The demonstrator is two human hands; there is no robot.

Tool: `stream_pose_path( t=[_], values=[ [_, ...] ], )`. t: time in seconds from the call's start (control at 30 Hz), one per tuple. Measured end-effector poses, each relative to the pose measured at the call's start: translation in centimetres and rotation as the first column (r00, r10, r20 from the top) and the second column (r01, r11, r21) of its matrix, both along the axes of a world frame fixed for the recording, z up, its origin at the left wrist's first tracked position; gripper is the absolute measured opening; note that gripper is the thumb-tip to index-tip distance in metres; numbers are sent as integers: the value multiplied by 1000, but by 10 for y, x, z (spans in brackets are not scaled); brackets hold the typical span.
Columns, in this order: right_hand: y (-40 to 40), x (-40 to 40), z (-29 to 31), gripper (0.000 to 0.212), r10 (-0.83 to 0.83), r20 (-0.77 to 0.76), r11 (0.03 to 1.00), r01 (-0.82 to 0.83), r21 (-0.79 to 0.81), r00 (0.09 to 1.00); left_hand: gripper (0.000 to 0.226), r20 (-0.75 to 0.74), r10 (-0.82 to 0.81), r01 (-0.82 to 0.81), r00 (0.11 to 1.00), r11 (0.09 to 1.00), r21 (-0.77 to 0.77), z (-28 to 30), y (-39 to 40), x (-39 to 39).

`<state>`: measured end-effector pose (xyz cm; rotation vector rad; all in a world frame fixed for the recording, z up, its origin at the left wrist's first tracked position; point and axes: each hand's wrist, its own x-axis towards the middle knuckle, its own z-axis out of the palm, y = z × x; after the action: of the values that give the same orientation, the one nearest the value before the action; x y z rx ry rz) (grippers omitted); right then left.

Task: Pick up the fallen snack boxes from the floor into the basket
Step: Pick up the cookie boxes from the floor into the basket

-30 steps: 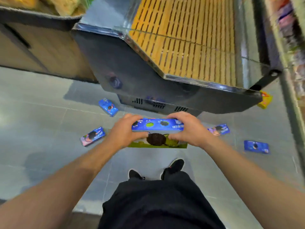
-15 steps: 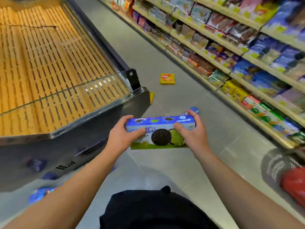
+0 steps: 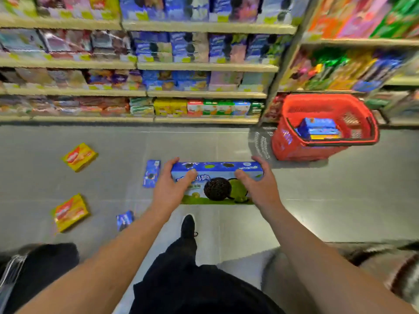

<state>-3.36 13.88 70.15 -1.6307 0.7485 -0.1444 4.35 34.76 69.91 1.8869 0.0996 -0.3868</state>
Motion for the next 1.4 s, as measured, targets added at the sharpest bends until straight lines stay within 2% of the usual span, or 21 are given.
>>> stream_pose_path(
  t=[0.07, 0.13, 0.3, 0.37, 0.47, 0.57, 0.67, 0.8, 0.93, 1.1, 1.23, 1.4],
  values=[
    [-29, 11, -4, 69, -140, -12, 990, 140, 31, 990, 59, 6, -137, 137, 991, 990, 29, -3, -41, 40],
    [-53, 16, 0, 58, -282, -14, 959, 282, 27, 959, 59, 17, -284, 283, 959, 958, 40, 1, -82, 70],
    [-103, 5, 5, 54, -518, -20, 855, 517, -39, 855, 63, 20, -581, 580, 814, 814, 24, 7, -177, 115],
    [-126, -2, 7, 56, -612, -27, 791, 610, -58, 791, 65, -9, -640, 639, 769, 769, -22, 9, -218, 123],
    [-162, -10, 4, 60, -697, -29, 717, 694, -74, 717, 55, -14, -705, 704, 709, 708, -51, 10, -277, 125],
    [-202, -17, -4, 75, -746, -53, 666, 744, -52, 664, 60, -34, -729, 726, 683, 684, -76, 3, -330, 124],
    [-252, -21, -14, 78, -749, -79, 661, 749, -41, 657, 63, -37, -729, 725, 683, 684, -85, -7, -382, 120],
    [-336, -29, -25, 82, -734, -122, 676, 735, -51, 668, 56, -70, -706, 702, 704, 708, -79, -12, -461, 108],
    [-410, -26, -27, 68, -679, -145, 733, 674, -91, 720, 47, -94, -680, 674, 727, 733, -91, -12, -519, 106],
    [-481, -4, -37, 87, -631, -184, 773, 631, -66, 754, 50, -134, -627, 624, 767, 778, -73, -26, -578, 120],
    [-535, 23, -54, 85, -589, -233, 802, 595, -48, 774, 57, -209, -585, 581, 783, 809, -87, -54, -623, 144],
    [-610, 58, -67, 80, -520, -323, 847, 525, -80, 791, 70, -277, -567, 581, 776, 813, -36, -93, -681, 177]
  ],
)
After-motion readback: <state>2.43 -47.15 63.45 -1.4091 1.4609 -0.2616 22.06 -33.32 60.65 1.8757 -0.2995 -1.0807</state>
